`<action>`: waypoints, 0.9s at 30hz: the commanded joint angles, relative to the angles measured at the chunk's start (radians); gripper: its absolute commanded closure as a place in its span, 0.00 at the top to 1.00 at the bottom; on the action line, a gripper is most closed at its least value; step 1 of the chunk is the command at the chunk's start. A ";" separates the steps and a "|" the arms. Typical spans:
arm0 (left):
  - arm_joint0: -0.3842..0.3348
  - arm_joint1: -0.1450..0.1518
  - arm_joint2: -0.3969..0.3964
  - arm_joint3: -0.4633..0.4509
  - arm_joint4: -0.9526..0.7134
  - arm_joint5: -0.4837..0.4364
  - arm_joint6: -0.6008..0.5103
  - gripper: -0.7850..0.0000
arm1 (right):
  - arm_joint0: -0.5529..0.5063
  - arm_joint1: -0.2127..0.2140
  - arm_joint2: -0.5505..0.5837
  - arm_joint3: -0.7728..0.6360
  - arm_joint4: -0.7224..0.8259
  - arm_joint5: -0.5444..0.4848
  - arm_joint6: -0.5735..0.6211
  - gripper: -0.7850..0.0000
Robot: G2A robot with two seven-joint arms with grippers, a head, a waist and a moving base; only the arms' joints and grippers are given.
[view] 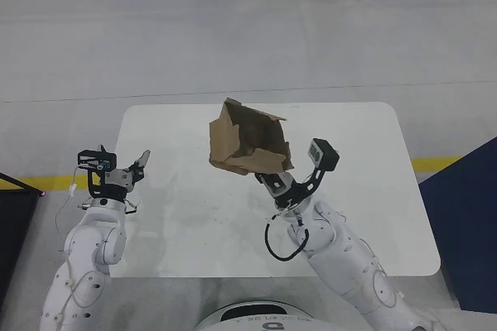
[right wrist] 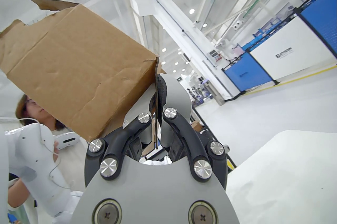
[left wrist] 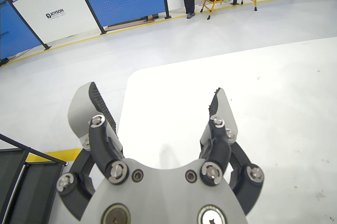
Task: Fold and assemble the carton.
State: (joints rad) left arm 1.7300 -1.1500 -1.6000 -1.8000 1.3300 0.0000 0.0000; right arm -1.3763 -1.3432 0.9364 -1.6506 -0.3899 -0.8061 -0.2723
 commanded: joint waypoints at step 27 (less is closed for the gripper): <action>-0.156 -0.011 0.237 -0.222 0.179 -0.247 0.118 1.00 | -0.084 -0.016 0.043 0.042 0.149 0.310 -0.011 0.00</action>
State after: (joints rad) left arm 1.5825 -1.1596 -1.3771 -2.0159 1.4990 -0.2429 0.1116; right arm -1.4561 -1.3588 0.9784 -1.6062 -0.2272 -0.5008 -0.2788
